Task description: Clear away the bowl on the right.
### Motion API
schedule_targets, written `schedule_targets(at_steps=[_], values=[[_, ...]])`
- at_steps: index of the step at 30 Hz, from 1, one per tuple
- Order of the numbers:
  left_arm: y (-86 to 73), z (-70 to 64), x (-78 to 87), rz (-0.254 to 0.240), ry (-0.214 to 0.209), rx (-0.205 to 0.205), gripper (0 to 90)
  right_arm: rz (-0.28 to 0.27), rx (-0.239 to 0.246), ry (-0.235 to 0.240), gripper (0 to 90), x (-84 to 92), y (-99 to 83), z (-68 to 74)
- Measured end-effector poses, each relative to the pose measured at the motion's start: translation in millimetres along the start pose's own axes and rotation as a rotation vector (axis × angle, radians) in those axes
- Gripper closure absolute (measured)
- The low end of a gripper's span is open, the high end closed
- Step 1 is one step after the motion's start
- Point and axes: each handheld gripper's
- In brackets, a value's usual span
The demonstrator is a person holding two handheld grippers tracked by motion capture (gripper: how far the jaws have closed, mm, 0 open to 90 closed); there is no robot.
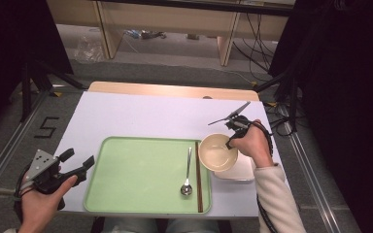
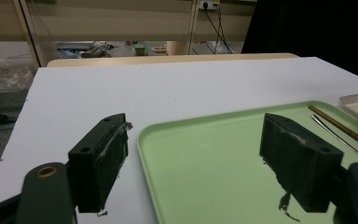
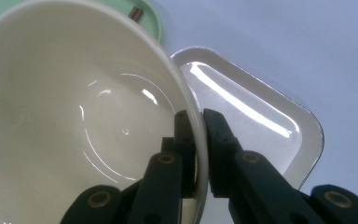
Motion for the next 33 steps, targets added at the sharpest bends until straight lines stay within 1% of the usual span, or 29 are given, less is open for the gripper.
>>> schedule_targets(at_steps=[1,2,4,5,6,7,8,9,10,11,12,13,15,16,17,19,20,21,22,23,24,25,26,27,28,30,31,32,33], values=[[0.0,0.0,0.0,0.001,0.0,0.0,22.9,0.01,0.017,0.009,85.3,0.9,1.1,-1.1],[0.0,0.0,0.0,0.001,0.0,0.0,22.9,0.015,0.005,0.003,85.3,1.0,1.6,0.4],[-0.1,-0.1,-0.1,0.001,0.0,0.0,22.9,0.019,-0.022,0.008,85.3,1.5,1.9,3.5],[-0.1,-0.2,-0.1,0.001,-0.001,0.001,22.9,0.01,0.004,0.012,85.3,0.9,2.3,1.9],[0.0,-0.1,0.0,0.001,0.0,0.0,22.9,0.002,0.019,0.008,85.3,0.0,2.8,1.5],[0.0,0.0,0.0,0.001,0.0,-0.001,22.9,0.01,-0.008,0.012,85.3,0.9,2.6,3.6],[0.0,0.0,0.0,0.001,0.0,-0.001,22.9,-0.001,0.021,0.01,85.3,0.1,2.6,2.2],[-0.1,-0.1,0.0,0.001,0.0,0.0,22.9,0.0,0.011,0.049,85.3,0.0,3.3,1.8],[-0.1,0.0,0.0,0.001,0.0,-0.002,22.9,-0.003,0.011,0.05,85.3,0.4,3.2,2.1],[-0.1,-0.1,0.0,0.001,0.0,-0.002,22.9,-0.003,0.004,0.045,85.3,0.8,2.9,2.8],[-0.1,-0.2,-0.1,0.001,0.0,-0.001,22.9,-0.012,0.001,0.013,85.3,0.9,3.3,4.4],[-0.1,-0.1,0.0,0.001,0.0,-0.001,22.9,-0.014,0.008,0.011,85.3,0.6,4.0,4.2],[0.0,0.0,0.0,0.001,0.001,-0.001,22.9,-0.011,-0.012,0.013,85.3,1.4,4.0,6.0],[0.0,0.0,0.1,0.001,0.001,-0.002,22.9,-0.016,-0.002,0.015,85.3,1.3,3.8,5.7],[0.0,0.0,0.0,0.0,0.001,-0.003,22.9,-0.009,-0.022,0.01,85.3,1.3,4.3,7.7],[0.0,-0.1,0.1,0.0,0.0,-0.002,22.9,-0.012,-0.015,0.017,85.3,0.8,4.7,8.6],[0.0,-0.1,0.1,-0.001,0.001,-0.002,22.9,-0.01,-0.028,0.022,85.3,1.7,4.6,10.0],[0.0,0.1,0.1,0.0,0.001,-0.002,22.9,-0.015,-0.011,0.022,85.3,0.9,5.1,8.5],[0.0,0.0,0.1,0.001,0.001,-0.001,22.9,-0.014,-0.044,0.018,85.3,1.3,5.1,11.9],[-0.1,0.1,0.1,0.001,0.001,-0.001,22.9,-0.022,-0.021,0.012,85.3,0.8,4.9,11.3],[-0.1,0.0,0.0,0.001,0.001,0.0,22.9,-0.012,-0.019,0.024,85.3,1.2,5.9,10.6],[-0.1,0.0,0.0,0.001,0.001,0.0,22.9,-0.025,0.002,0.03,85.3,1.0,5.2,9.4],[-0.1,0.0,0.0,0.001,0.0,0.0,22.9,-0.029,-0.008,0.033,85.3,0.8,5.2,10.5],[-0.1,0.0,0.0,0.001,0.0,-0.001,22.9,-0.02,-0.015,0.029,85.3,1.2,5.7,11.8],[-0.1,0.0,0.1,0.001,0.001,-0.001,22.9,-0.027,-0.007,0.021,85.3,0.4,6.6,12.2],[-0.1,0.0,0.0,0.001,0.001,0.0,22.9,-0.029,-0.019,0.035,85.3,0.9,5.9,13.3],[-0.1,0.0,0.0,0.002,0.001,-0.001,22.9,-0.019,-0.033,0.041,85.3,2.0,6.6,14.6],[-0.2,-0.1,0.0,0.003,0.0,0.0,22.9,-0.024,-0.028,0.03,85.3,0.7,7.4,15.1],[-0.2,0.0,0.0,0.003,0.0,0.0,22.9,-0.033,-0.013,0.027,85.3,0.6,7.4,15.0]])
Point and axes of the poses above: each handheld gripper's, and its own axes: x roughly backward along the jaws, y roughly out of its top, z roughly to its left, and after that the axes turned 1 degree about -x, right-handed
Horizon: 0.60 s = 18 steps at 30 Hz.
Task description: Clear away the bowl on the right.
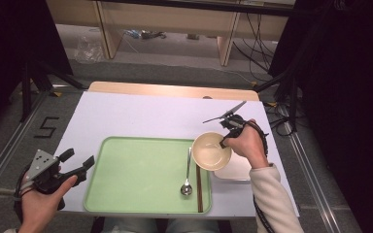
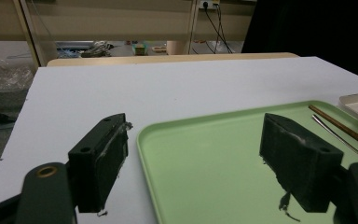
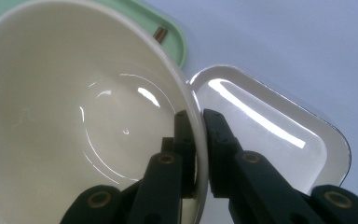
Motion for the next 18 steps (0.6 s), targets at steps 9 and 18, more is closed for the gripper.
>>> schedule_targets(at_steps=[9,18], values=[[0.0,-0.1,-0.1,0.0,0.0,0.001,22.9,0.0,-0.029,0.023,85.2,0.8,1.3,3.2],[-0.1,-0.1,-0.2,0.001,0.0,0.001,22.9,-0.012,-0.027,0.034,84.9,-0.8,2.9,8.6]])
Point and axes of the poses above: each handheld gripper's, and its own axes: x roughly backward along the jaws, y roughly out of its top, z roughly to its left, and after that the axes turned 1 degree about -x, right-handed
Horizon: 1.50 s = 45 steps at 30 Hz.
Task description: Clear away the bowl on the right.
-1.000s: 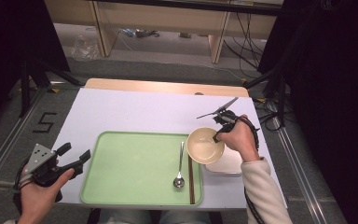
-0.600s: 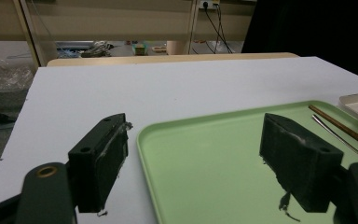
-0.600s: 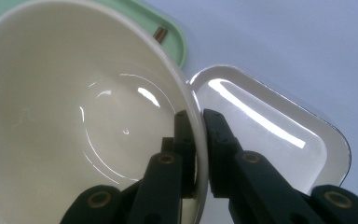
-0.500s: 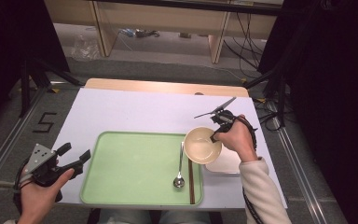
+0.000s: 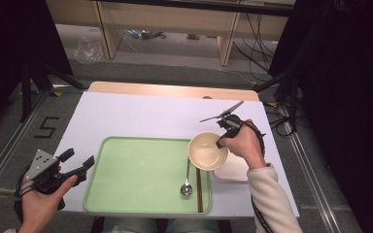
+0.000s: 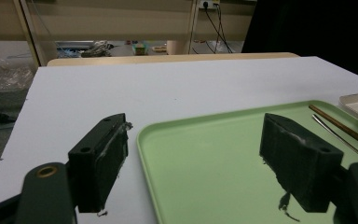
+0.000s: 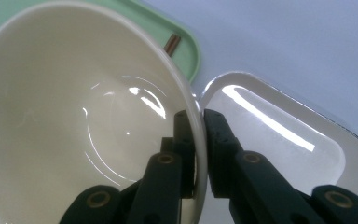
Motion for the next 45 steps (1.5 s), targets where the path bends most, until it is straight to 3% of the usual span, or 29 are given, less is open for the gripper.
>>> schedule_targets(at_steps=[1,2,4,6,8,11,13,15,18,20,23,24,29,30,31,32,36,37,38,40,43,45], values=[[0.0,-0.1,0.0,0.0,0.0,0.001,22.9,-0.001,-0.001,-0.007,84.9,-1.3,0.6,0.4],[0.0,-0.1,0.1,0.0,0.0,0.0,22.9,0.003,0.004,0.016,84.9,-0.7,0.5,0.2],[0.1,0.1,0.2,-0.001,0.001,-0.001,22.9,0.013,-0.023,0.001,84.9,-1.3,1.2,3.5],[0.1,0.2,0.1,0.0,0.001,-0.002,22.9,-0.009,0.03,0.01,84.9,-2.7,1.1,0.6],[0.1,-0.1,0.2,0.0,0.001,-0.002,22.9,0.005,-0.005,0.007,85.0,-2.5,1.8,4.3],[0.0,-0.1,0.1,0.0,0.001,-0.001,22.9,-0.012,0.027,0.01,84.9,-3.9,1.9,3.9],[0.0,0.0,0.1,0.0,0.001,-0.001,22.9,0.013,0.006,0.016,84.9,-3.1,3.0,6.2],[0.1,-0.1,0.1,0.0,0.001,-0.001,22.9,0.007,0.011,-0.003,84.9,-5.0,3.5,7.3],[-0.1,-0.2,0.1,0.001,0.001,0.0,22.9,-0.003,-0.009,0.009,84.9,-4.4,3.3,9.1],[0.0,-0.1,0.1,0.001,0.001,-0.001,22.9,-0.015,0.041,0.011,84.9,-6.1,3.6,6.7],[0.0,-0.2,0.1,0.001,0.0,-0.001,22.9,-0.018,0.026,0.011,84.9,-6.6,4.1,9.2],[-0.1,-0.3,0.1,0.001,0.0,0.0,22.9,0.0,0.002,0.011,84.9,-4.4,4.8,12.0],[-0.1,-0.3,0.0,0.002,0.001,-0.001,22.9,-0.018,0.037,0.018,84.9,-6.5,5.8,11.5],[-0.1,-0.3,0.0,0.002,0.001,-0.001,22.9,-0.023,0.022,0.012,84.9,-7.3,6.0,13.1],[-0.1,-0.3,0.0,0.003,0.0,-0.002,22.9,-0.023,0.053,0.019,84.9,-7.4,7.2,11.2],[-0.1,-0.3,0.0,0.002,0.001,-0.001,22.9,0.001,0.021,0.022,84.9,-6.2,7.6,14.1],[-0.1,-0.2,0.0,0.002,0.001,-0.002,22.9,0.01,-0.002,0.039,84.9,-7.4,8.8,16.5],[-0.2,-0.1,0.0,0.003,0.0,-0.003,22.9,0.0,0.038,0.044,84.9,-9.3,9.2,14.1],[-0.2,-0.1,-0.1,0.003,0.0,-0.002,22.9,0.011,0.007,0.037,84.9,-9.1,9.6,17.1],[-0.2,-0.1,0.0,0.003,0.0,-0.001,22.9,0.002,0.014,0.036,84.9,-10.4,10.7,17.4],[-0.2,-0.2,0.1,0.003,0.0,-0.001,22.9,-0.001,-0.021,0.057,84.9,-11.5,11.3,19.4],[-0.2,-0.1,0.1,0.003,0.0,-0.001,22.9,0.008,-0.012,0.064,84.9,-11.7,12.5,18.5]])
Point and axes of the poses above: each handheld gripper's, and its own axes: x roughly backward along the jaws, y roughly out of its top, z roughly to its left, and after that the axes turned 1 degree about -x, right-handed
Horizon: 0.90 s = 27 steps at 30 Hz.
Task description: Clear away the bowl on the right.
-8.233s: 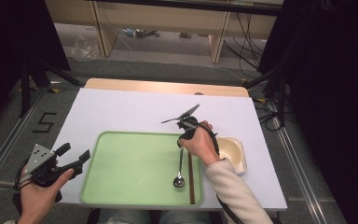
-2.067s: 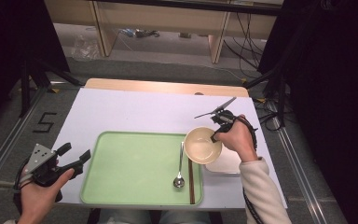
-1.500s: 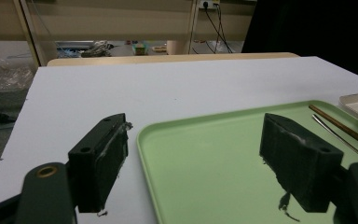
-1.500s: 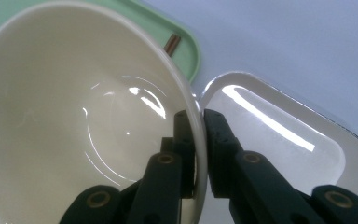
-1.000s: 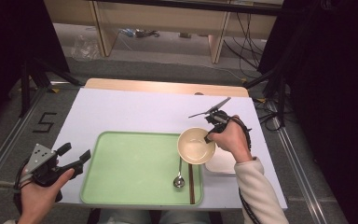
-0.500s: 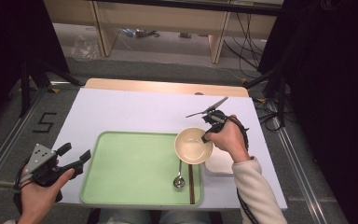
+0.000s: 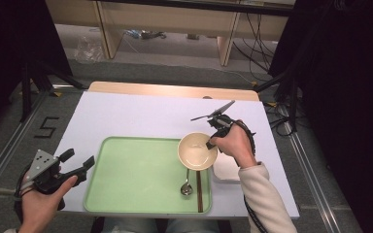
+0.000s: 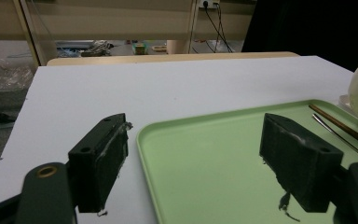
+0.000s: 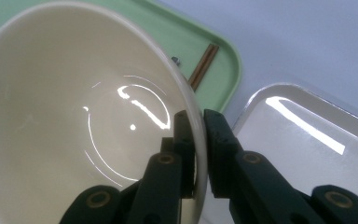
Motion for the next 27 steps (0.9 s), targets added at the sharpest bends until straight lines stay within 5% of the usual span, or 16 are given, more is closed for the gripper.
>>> schedule_targets(at_steps=[8,13,16,19,22,23,24,27], values=[[-0.1,-0.1,-0.1,0.0,0.0,0.0,22.9,0.024,-0.042,0.035,84.9,-1.2,1.1,2.8],[-0.1,-0.1,0.0,0.0,-0.001,0.0,22.9,0.002,0.014,0.042,85.0,-4.7,0.9,-1.3],[-0.1,0.0,0.1,0.0,-0.001,0.001,22.9,0.038,-0.042,0.047,85.0,-3.7,2.3,3.8],[0.0,0.2,0.2,-0.001,0.0,-0.001,22.9,0.002,0.009,0.057,85.0,-8.0,2.0,-0.6],[0.1,0.3,0.2,-0.001,0.0,-0.001,22.9,0.031,-0.029,0.065,85.0,-7.6,3.0,2.0],[0.0,0.2,0.2,-0.001,0.0,0.0,22.9,0.059,-0.074,0.079,85.1,-7.1,3.5,4.6],[0.0,0.1,0.2,-0.001,-0.001,0.001,22.9,0.022,-0.026,0.095,85.1,-10.4,3.0,0.2],[0.0,0.1,0.2,-0.001,-0.001,0.0,22.9,0.017,-0.025,0.104,85.1,-13.0,3.8,-1.2]])
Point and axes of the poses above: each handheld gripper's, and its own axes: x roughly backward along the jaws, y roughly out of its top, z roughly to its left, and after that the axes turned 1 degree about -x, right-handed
